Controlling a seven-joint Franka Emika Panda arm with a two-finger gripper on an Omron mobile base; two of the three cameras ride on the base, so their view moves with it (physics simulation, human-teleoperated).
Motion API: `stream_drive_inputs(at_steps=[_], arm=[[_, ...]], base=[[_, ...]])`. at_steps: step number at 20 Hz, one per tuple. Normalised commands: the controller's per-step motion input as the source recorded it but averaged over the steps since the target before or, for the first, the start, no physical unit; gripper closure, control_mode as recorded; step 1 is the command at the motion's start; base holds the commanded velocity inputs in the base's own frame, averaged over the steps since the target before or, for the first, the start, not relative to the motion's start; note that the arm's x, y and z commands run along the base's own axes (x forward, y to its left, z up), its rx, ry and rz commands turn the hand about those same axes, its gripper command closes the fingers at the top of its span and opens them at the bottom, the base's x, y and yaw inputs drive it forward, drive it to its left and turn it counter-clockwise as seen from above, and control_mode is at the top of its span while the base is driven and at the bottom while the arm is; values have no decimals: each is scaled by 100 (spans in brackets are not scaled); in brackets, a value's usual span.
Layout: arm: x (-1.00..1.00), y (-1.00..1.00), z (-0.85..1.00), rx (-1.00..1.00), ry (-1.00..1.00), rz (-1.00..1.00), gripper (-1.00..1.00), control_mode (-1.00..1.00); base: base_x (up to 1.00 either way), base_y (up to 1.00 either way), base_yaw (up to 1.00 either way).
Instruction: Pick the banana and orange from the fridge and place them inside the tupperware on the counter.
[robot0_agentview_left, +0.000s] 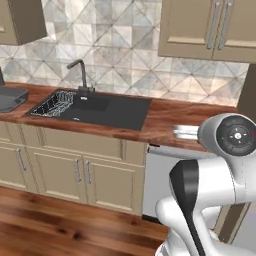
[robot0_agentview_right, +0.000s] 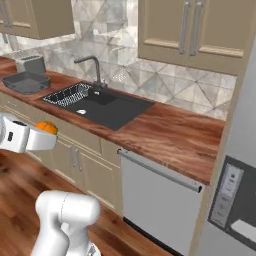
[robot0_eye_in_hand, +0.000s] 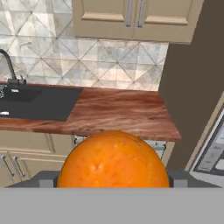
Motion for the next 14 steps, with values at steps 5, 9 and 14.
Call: stream_drive_inputs(at_steps=[5, 9, 14], arm=[[0, 0, 0, 0, 0, 0, 100, 100], [0, 0, 0, 0, 0, 0, 100, 100], [0, 0, 0, 0, 0, 0, 100, 100]], base=[[78, 99, 6], [88, 100, 0], [83, 100, 0]])
